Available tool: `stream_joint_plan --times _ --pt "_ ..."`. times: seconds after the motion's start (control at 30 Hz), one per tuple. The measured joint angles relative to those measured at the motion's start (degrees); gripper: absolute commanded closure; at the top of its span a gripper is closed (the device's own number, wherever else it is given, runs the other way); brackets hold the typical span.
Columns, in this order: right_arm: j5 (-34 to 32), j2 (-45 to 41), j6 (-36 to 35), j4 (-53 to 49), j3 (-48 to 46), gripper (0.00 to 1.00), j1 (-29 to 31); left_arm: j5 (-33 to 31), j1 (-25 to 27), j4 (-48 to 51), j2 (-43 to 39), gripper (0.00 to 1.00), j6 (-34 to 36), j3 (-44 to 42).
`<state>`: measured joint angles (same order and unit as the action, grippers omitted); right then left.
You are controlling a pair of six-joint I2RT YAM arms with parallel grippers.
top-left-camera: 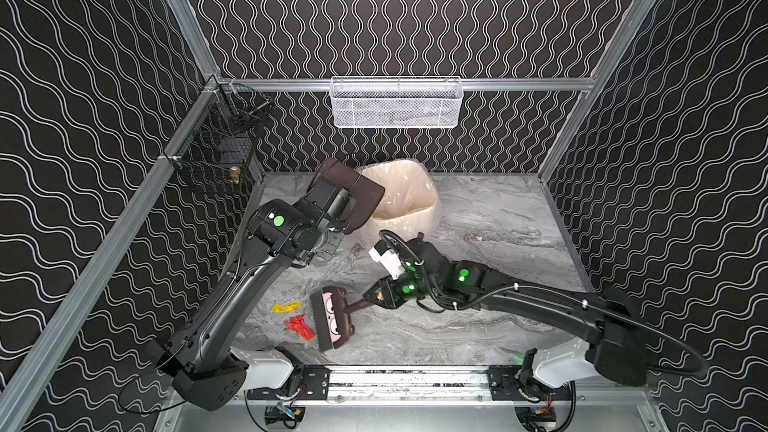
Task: Sweep away the paper scraps from the table
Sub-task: 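Tip the dustpan over the bin with the left gripper to empty it, then lower the empty dustpan near the robot with the left while the right repositions the brush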
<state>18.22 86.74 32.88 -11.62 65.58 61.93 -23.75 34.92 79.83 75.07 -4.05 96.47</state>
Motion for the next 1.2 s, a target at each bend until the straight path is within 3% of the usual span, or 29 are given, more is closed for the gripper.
stream_joint_plan --times 0.17,0.37,0.57,0.77,0.93,1.2 --pt "-1.49 9.03 -0.57 0.35 6.36 1.0 -0.04 2.34 -0.72 -0.83 -1.29 1.0 1.31 -2.03" --pt "-2.49 13.53 -0.22 -3.52 9.22 1.0 -1.14 3.37 -1.9 -1.03 -2.23 1.0 2.78 -2.51" --pt "-2.34 8.11 1.68 -8.2 4.22 1.0 -5.09 4.17 -2.6 -1.4 -2.86 1.0 3.04 -3.82" --pt "-2.62 -2.89 1.84 -15.61 -3.06 1.0 -8.83 5.09 -2.69 -1.42 -2.82 1.0 3.06 -3.85" --pt "-4.61 -11.19 1.79 -23.21 -3.34 1.0 -9.9 6.51 -2.71 -1.57 -1.9 1.0 3.08 -2.86" --pt "-2.86 -7.82 2.08 -21.42 -0.22 1.0 -9.11 10.23 -2.67 -1.7 -1.53 1.0 4.04 -0.15"
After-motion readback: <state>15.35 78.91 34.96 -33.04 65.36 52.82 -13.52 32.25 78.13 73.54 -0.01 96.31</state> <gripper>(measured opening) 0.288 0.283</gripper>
